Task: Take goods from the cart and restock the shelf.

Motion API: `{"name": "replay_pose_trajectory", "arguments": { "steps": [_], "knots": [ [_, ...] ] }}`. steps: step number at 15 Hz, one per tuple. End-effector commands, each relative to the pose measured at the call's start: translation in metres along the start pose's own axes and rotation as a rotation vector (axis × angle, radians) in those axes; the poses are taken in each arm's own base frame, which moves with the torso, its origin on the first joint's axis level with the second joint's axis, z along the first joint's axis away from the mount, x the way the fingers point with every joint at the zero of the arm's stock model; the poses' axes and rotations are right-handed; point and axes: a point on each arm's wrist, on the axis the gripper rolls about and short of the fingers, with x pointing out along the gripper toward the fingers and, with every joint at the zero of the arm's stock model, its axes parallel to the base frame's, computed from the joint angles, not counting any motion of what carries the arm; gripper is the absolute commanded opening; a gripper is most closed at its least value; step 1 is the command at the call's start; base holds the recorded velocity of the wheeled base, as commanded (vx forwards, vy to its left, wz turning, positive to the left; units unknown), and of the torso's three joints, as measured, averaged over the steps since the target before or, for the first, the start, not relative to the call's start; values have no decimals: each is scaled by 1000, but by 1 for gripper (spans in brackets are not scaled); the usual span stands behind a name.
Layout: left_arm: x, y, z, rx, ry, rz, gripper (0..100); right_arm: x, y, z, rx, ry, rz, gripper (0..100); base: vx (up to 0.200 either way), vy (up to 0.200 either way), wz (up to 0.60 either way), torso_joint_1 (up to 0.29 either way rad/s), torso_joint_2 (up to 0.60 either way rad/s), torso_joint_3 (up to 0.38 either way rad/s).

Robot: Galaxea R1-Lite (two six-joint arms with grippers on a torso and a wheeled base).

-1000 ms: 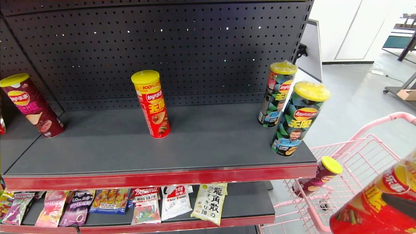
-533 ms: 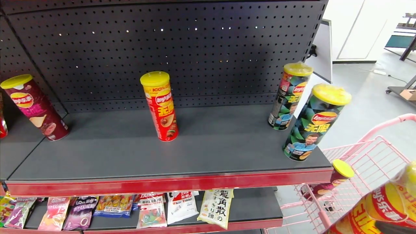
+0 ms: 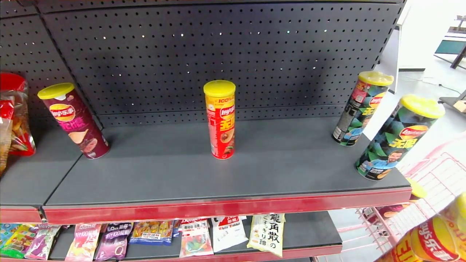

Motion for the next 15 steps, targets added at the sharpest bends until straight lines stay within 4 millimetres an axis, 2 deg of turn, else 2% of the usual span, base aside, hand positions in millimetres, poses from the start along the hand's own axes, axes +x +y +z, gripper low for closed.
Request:
{"name": "replay_pose_trajectory", "arguments": {
  "steps": [1, 3, 7, 12, 15],
  "knots": [
    [0, 0, 0, 0, 2, 0, 100, -2, 2, -2, -6, -6, 5, 0, 0, 200, 0, 2, -2, 2],
    [0, 0, 0, 0, 1, 0, 100, -2, 2, -2, -6, -6, 5, 0, 0, 200, 0, 2, -2, 2],
    [0, 0, 0, 1, 1, 0, 100, -2, 2, -3, -5, -5, 5, 0, 0, 0, 0, 0, 0, 0],
    [0, 0, 0, 1, 2, 2, 100, -2, 1, -2, -3, -5, 5, 0, 200, 0, 0, -2, 1, 2],
    [0, 0, 0, -3, 1, 2, 100, -1, 1, -1, -3, -4, 8, 0, 0, 0, 0, 0, 0, 0]
  ]
}}
